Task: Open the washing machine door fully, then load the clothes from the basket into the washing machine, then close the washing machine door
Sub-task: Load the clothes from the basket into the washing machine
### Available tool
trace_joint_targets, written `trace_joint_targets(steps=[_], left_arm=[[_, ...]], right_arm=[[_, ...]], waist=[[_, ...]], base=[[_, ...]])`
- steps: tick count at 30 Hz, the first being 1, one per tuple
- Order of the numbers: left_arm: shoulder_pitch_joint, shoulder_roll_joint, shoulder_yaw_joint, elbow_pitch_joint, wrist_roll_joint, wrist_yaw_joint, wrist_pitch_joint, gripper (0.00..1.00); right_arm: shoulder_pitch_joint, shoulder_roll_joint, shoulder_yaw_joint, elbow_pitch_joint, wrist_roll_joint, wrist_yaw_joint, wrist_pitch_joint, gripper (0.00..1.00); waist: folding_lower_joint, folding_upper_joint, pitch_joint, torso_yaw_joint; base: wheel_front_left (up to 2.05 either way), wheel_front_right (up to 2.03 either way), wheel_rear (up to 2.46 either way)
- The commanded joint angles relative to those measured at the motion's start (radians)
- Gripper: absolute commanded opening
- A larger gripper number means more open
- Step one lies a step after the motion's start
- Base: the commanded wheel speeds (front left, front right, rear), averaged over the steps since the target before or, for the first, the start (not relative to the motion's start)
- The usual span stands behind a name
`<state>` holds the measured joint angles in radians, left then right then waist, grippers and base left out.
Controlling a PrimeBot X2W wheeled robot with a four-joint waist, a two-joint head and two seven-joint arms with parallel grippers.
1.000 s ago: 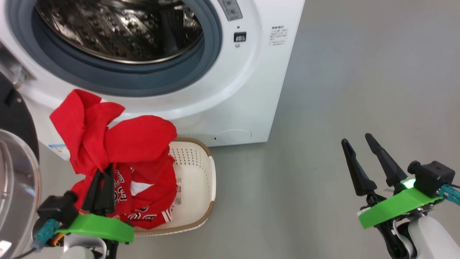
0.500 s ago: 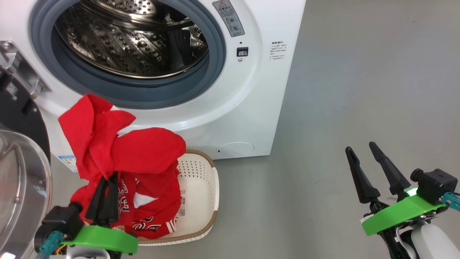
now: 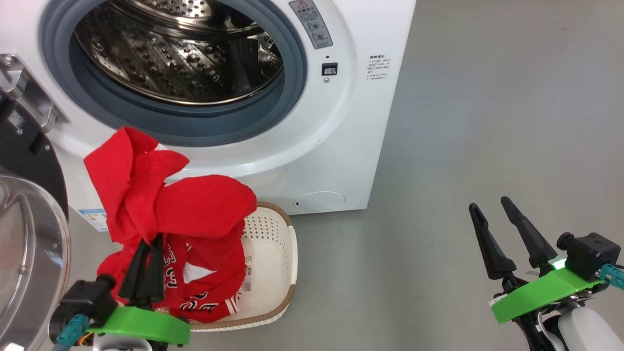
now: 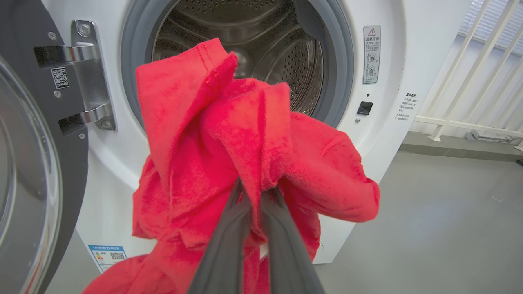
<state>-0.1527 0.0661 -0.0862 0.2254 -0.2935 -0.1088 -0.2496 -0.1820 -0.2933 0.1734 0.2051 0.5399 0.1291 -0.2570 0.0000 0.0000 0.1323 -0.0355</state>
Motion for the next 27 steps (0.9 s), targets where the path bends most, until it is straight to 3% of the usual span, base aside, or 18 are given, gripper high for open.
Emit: trace_joint_targets(steps=[1,12,27], left_arm=[[-0.023,0.017,0.030,-0.031,-0.005,0.007,-0.012,0.00],[-0.095,0.022,0.007,-0.024,0.001,0.009,-0.009,0.00],[-0.515,0.049,-0.020,0.243,0.021,-0.001,-0.005,0.00]], right_arm=[[-0.001,-0.017,0.017,-0.026,0.003,0.002,-0.005,1.00],[-0.012,-0.013,0.017,-0.032,0.003,0.002,-0.005,1.00],[-0.082,-0.004,0.022,-0.062,0.008,0.002,-0.005,1.00]], waist=[[0.0000,0.0000,0.000,-0.001],[0.0000,0.0000,0.025,-0.007],[0.0000,0.0000,0.207,-0.041]], base=[[0.00,0.00,0.00],[0.00,0.00,0.00],[0.00,0.00,0.00]])
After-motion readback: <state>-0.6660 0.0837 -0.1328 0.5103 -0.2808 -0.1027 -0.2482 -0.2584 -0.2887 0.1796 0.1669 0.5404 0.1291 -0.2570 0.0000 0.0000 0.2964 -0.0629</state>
